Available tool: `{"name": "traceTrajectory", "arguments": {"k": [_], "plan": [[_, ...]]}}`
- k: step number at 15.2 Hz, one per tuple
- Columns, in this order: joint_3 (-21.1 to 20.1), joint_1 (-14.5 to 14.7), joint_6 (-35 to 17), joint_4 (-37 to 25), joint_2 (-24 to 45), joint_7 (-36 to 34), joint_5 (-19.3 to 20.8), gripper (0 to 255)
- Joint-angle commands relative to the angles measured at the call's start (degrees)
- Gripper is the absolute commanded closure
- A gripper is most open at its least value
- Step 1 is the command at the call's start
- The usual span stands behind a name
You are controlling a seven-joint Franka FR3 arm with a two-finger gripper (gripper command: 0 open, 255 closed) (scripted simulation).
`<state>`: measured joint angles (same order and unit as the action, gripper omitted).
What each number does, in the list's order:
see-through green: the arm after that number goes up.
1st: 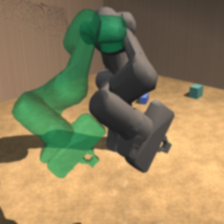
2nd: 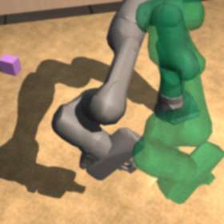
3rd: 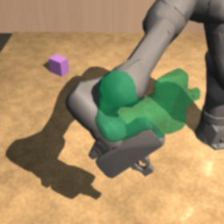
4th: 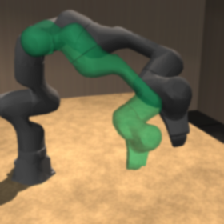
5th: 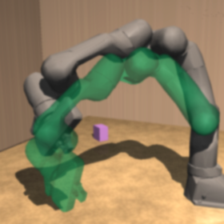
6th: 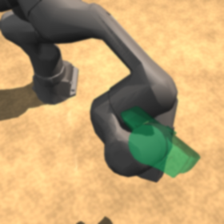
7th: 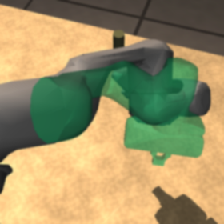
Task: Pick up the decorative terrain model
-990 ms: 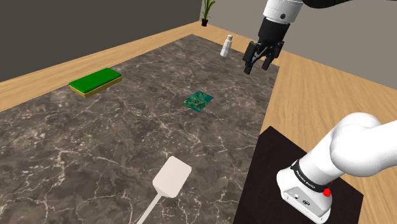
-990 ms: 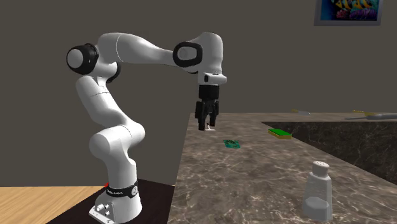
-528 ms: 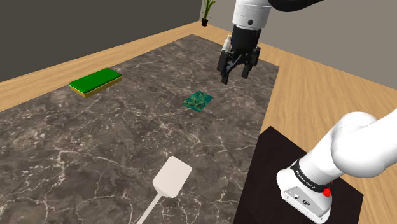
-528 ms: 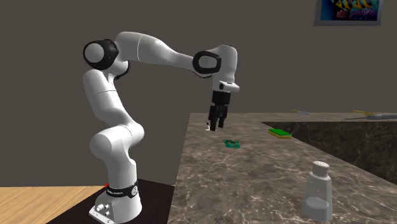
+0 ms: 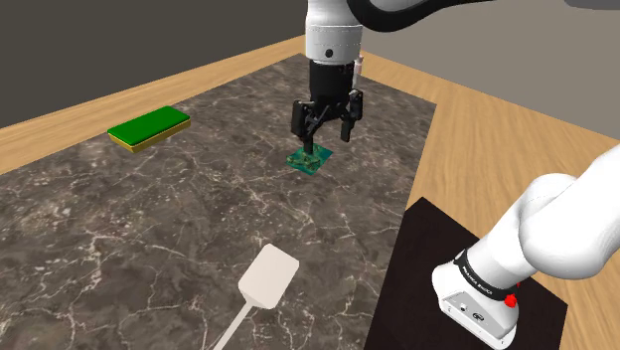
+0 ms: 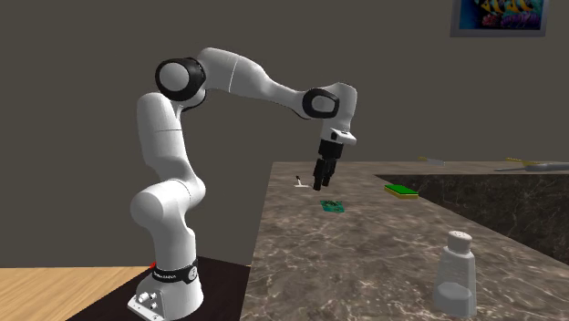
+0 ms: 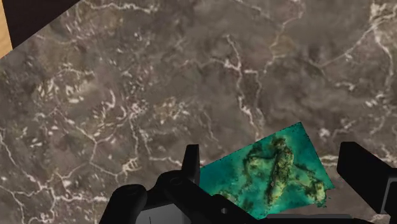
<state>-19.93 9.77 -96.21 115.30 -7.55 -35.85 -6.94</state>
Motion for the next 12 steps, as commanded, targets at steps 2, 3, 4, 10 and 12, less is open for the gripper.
{"name": "traceTrajectory", "arguments": {"k": [2, 3, 4, 10, 12], "plan": [[-1.29, 0.84, -0.28, -2.63, 4.07, -2.21, 0.19, 0], [-1.31, 0.87, -1.04, -2.0, 4.21, -2.18, 0.22, 0], [-1.34, 0.89, -1.8, -1.36, 4.34, -2.15, 0.24, 0], [-1.47, 0.97, -5.26, 1.29, 5.18, -2.08, 0.42, 0], [-1.52, 1.02, -5.17, 1.12, 5.27, -2.19, 0.42, 255]]}}
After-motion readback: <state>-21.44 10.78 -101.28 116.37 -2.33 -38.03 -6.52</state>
